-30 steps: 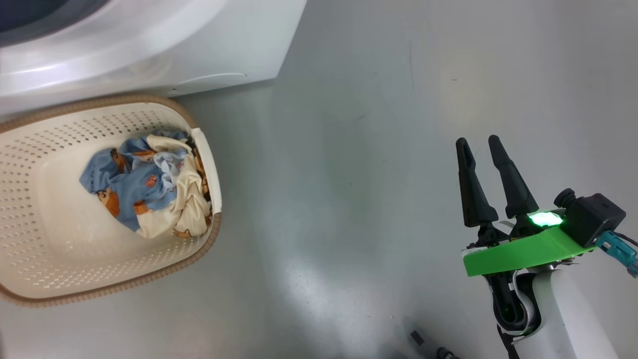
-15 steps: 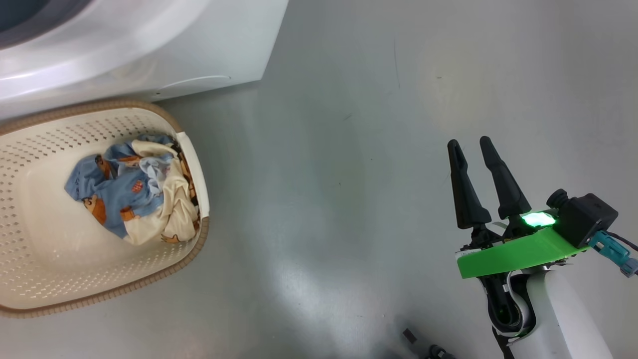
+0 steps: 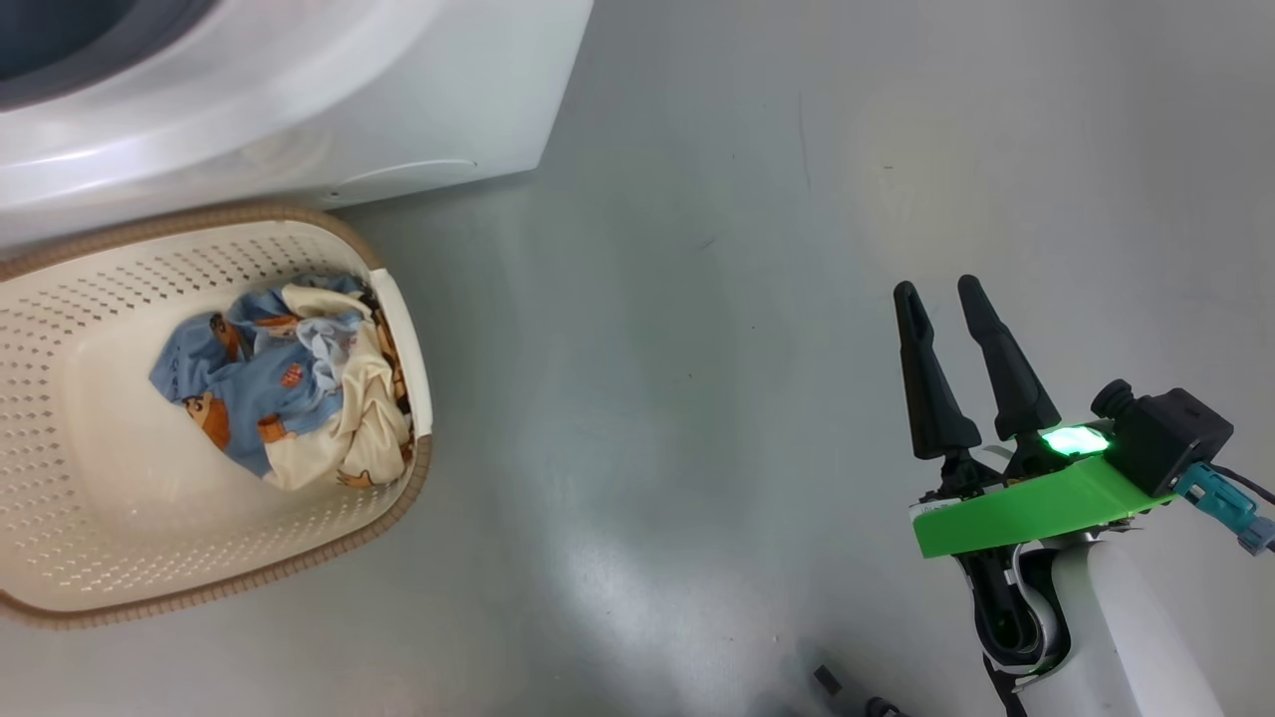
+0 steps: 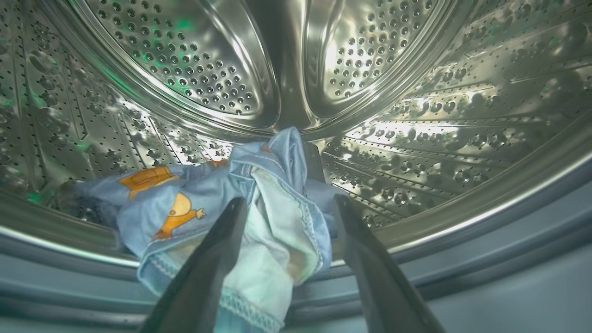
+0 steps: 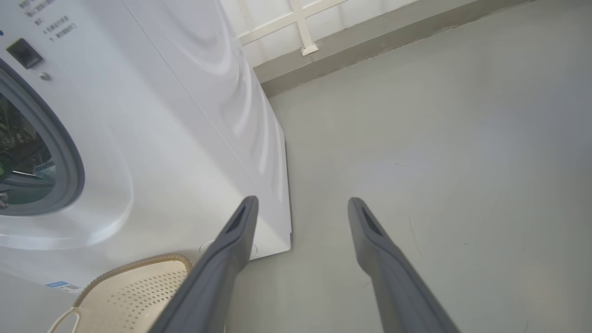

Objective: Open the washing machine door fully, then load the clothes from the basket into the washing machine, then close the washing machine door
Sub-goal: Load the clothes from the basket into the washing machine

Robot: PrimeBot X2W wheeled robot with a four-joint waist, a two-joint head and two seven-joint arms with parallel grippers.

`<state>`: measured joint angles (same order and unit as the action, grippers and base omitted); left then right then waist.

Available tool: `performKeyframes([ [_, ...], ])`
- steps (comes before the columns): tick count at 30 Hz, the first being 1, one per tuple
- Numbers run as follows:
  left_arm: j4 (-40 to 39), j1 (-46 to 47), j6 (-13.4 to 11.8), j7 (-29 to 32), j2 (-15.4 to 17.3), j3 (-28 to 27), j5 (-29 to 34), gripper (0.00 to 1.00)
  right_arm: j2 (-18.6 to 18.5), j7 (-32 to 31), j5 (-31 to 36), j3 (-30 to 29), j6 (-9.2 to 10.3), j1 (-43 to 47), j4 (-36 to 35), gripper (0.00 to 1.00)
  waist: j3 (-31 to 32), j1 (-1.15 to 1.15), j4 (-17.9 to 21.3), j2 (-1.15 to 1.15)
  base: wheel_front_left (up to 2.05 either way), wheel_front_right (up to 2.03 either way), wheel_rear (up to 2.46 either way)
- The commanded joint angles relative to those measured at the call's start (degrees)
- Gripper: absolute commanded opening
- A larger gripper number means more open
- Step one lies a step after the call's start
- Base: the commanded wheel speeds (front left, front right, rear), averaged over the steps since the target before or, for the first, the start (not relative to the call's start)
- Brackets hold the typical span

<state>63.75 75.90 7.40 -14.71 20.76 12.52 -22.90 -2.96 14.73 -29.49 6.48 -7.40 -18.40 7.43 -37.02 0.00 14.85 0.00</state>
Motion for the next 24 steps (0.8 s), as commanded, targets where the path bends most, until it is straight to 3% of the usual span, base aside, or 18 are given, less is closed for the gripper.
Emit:
performKeyframes([
  [1, -0.79, 1.09, 0.09, -0.29, 2.65, -0.07, -0.81, 1.0, 0.08, 0.27, -0.75, 1.06, -0.09, 2.08, -1.1, 1.0, 0.04, 0.0, -0.15, 0.0, 0.0, 0.0, 0.0],
  [11, -4.05, -1.58, 0.09, -0.29, 2.11, 0.76, -5.62, 1.0, 0.08, 0.27, -0.32, 0.85, -0.09, 2.13, -1.06, 1.0, 0.45, 0.0, -0.64, 0.0, 0.0, 0.0, 0.0],
  [24, -18.92, -17.78, 0.09, -0.29, -1.77, -8.38, -4.76, 1.0, -1.58, 0.27, 0.77, -0.83, -0.09, 3.03, -0.96, 1.0, 4.42, 0.0, -3.44, 0.0, 0.0, 0.0, 0.0],
])
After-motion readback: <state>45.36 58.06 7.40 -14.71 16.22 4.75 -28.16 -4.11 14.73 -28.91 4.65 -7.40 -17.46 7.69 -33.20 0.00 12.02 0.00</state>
